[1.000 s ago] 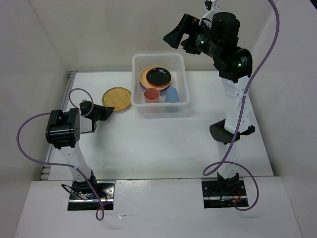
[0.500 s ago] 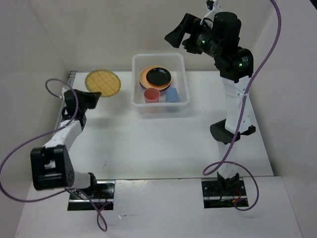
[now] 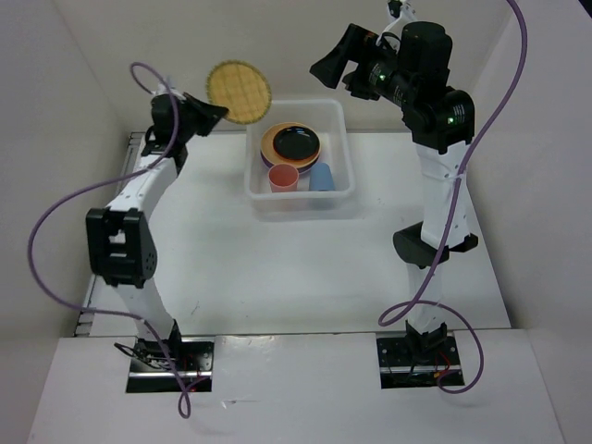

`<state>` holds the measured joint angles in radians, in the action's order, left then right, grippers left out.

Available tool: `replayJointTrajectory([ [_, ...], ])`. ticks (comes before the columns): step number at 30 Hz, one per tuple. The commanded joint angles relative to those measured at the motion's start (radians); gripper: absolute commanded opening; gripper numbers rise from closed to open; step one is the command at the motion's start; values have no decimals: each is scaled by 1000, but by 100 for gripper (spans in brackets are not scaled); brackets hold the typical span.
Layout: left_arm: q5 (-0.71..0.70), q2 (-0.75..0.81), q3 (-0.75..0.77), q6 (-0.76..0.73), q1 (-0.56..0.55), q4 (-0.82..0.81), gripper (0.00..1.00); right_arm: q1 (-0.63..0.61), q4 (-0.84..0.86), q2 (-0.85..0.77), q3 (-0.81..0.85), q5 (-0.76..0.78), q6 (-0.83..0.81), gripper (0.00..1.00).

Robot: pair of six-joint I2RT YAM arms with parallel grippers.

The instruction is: Place the mixed dishes into the plastic bin

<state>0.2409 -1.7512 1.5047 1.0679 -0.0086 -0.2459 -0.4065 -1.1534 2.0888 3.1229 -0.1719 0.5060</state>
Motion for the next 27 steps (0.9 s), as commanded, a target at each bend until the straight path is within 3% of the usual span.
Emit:
replayJointTrajectory([
  [1, 58, -129, 164, -85, -63, 69, 0, 8, 14, -47, 14, 9, -26, 99],
  [10, 34, -581, 699, -195, -197, 417, 0, 8, -15, -90, 14, 28, -26, 99],
  [14, 34, -831, 1130, -250, -220, 689, 0, 8, -16, -99, 14, 28, -26, 99],
  [15, 23, -894, 1254, -259, -232, 827, 0, 8, -16, -99, 14, 28, -26, 99],
  [16, 14, -1039, 1554, -260, -232, 899, 0, 8, -25, -99, 14, 28, -26, 99],
  [17, 47, -1057, 1603, -246, -232, 930, 0, 8, -25, -99, 14, 28, -26, 99],
  [19, 74, -1033, 1473, -209, -232, 864, 0, 8, -25, -110, 14, 28, -26, 99],
  [21, 31, -1115, 1599, -223, -241, 963, 0, 8, -25, -110, 14, 37, -26, 99],
  [27, 52, -1137, 1626, -214, -241, 981, 20, 8, -34, -119, 14, 46, -26, 99],
])
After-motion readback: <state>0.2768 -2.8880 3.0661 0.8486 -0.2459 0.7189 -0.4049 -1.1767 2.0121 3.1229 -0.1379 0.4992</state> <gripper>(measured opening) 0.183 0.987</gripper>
